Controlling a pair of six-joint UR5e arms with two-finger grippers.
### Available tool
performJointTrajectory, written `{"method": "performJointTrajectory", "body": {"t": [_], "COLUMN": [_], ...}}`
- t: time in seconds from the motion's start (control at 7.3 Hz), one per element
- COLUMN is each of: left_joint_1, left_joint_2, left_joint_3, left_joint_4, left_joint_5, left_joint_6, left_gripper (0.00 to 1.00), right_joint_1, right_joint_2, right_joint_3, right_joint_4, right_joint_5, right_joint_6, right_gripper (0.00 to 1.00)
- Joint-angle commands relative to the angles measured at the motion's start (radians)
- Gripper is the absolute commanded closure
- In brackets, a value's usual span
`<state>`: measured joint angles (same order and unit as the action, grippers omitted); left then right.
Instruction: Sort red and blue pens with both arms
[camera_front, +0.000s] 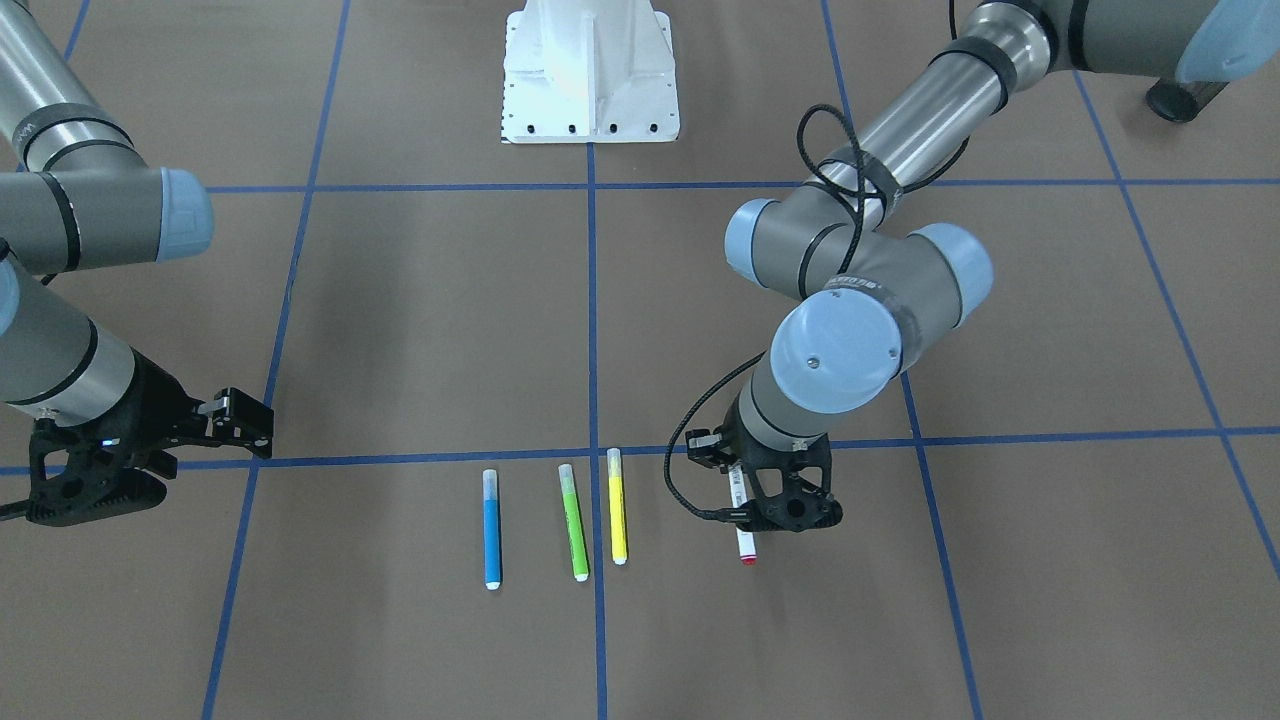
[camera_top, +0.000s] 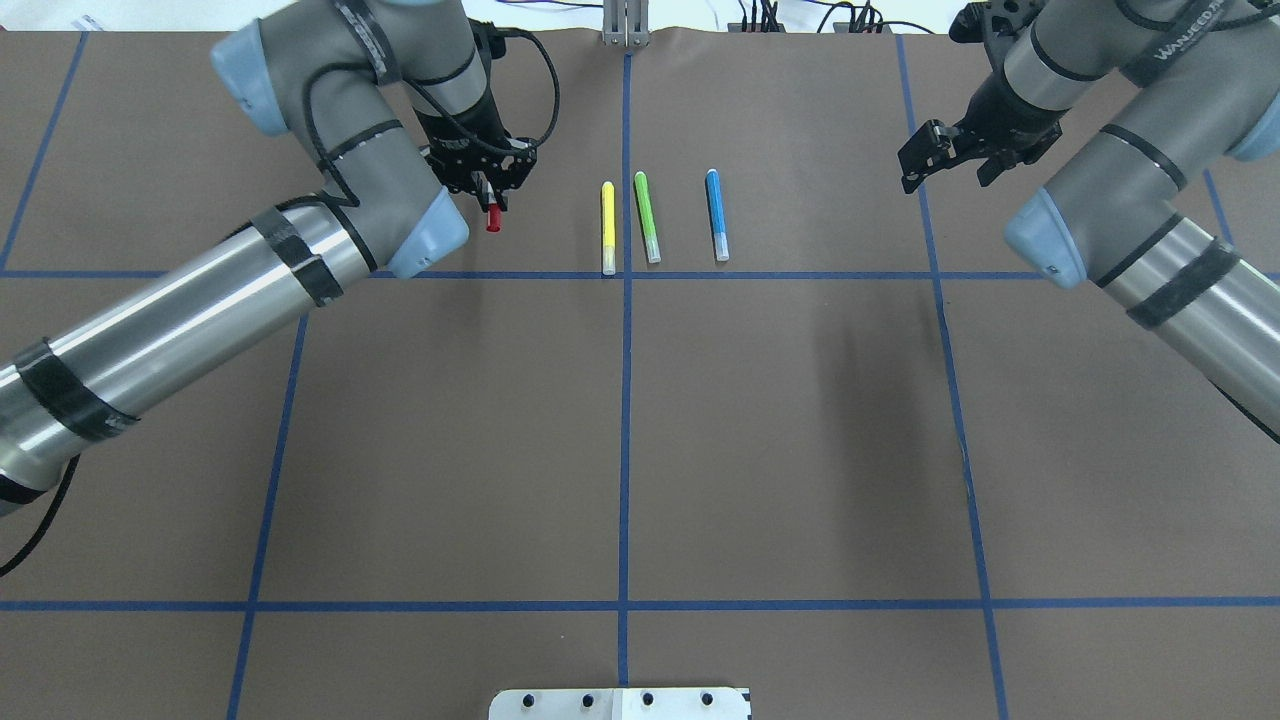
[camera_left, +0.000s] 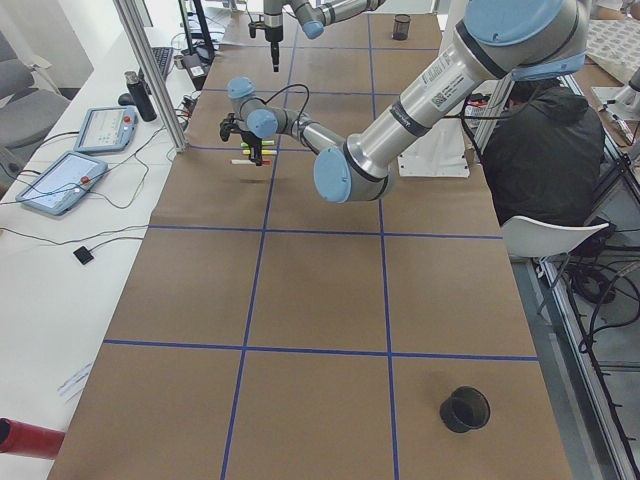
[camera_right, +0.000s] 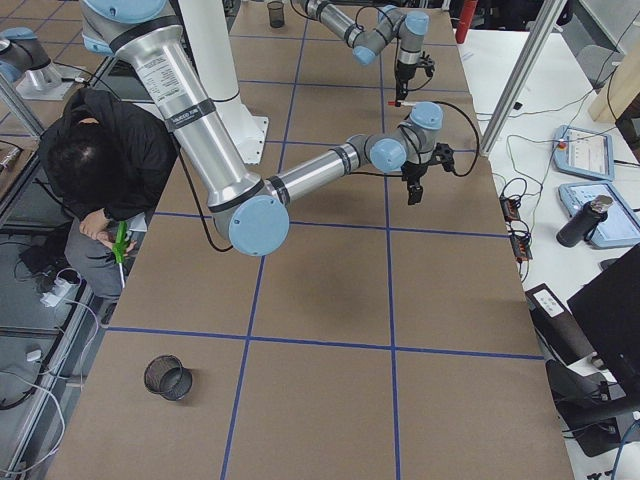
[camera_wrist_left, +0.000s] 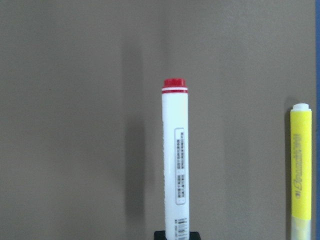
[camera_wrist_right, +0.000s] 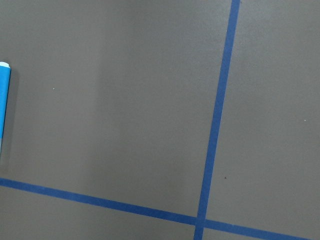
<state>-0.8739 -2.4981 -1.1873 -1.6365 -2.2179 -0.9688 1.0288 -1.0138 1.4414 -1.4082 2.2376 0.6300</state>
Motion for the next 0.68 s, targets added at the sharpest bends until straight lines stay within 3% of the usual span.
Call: {"method": "performJointTrajectory", "body": {"t": [0.0,0.14,0.41,0.55], "left_joint_1": [-0.069,-0.086,-0.170,-0.215], "left_joint_2": [0.065,0.114,0.180,0.249], "left_joint_3": [-0.283,-0.343,-0.365,-0.426], "left_joint_4": [0.333,0.343,0.342,0.345], "left_joint_5": [-0.026,-0.025,-0.026,-0.026], "left_joint_6": [-0.080,-0.155,-0.148,-0.145], "left_gripper": [1.00,1.00,1.00,1.00], "right_joint_1": [-0.026,-0.041,-0.071,-0.091], "right_joint_2": [0.122,0.133,0.208,0.222], "right_joint_3": [-0.120,-0.128,-0.182,-0.190], "right_joint_4": [0.000,-0.001,-0.005,-0.006], "right_joint_5": [-0.004,-0.007,-0.009,-0.024], "right_joint_6": [0.040,0.039,0.066,0.113], "right_gripper": [0.01,0.01,0.01,0.01]}}
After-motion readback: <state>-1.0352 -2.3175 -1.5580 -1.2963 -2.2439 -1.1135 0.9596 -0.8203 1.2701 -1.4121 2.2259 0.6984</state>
